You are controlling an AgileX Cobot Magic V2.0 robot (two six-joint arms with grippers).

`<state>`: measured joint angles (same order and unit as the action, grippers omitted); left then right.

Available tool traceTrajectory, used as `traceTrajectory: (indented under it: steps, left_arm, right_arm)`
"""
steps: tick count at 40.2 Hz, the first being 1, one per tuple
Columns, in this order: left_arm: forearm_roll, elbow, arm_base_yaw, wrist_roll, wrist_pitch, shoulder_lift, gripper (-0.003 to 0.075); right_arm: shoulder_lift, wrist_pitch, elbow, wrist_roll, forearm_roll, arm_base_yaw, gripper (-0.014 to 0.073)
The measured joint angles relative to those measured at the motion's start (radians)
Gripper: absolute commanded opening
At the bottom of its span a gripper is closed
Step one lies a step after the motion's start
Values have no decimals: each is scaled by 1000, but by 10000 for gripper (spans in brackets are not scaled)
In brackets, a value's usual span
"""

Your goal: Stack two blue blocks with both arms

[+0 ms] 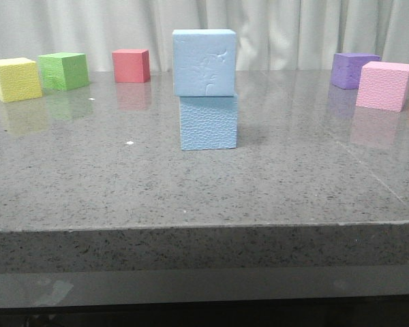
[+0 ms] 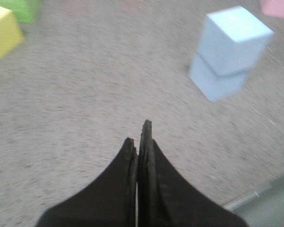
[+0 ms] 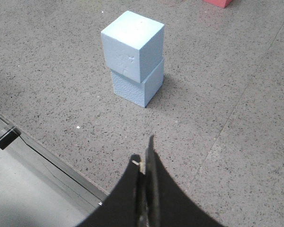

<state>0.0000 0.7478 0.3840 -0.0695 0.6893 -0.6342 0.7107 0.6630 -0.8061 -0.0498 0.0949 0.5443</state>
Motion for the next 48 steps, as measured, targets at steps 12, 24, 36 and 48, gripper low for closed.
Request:
traceTrajectory:
  steps: [12,24,36,48]
  left_arm:
    - [-29,-393,-270,0,-293,344,-19]
    - [-37,-682,-353,0,-575,577,-19]
    - [-33,-753,-360,0,-643,639,-19]
    - [-31,-753,-360,0,-645,639,-19]
  right_arm:
    - [0,0,0,0,0,0,-120]
    - [0,0,0,0,0,0,-120]
    - [0,0,0,0,0,0,-120]
    - [0,0,0,0,0,0,-120]
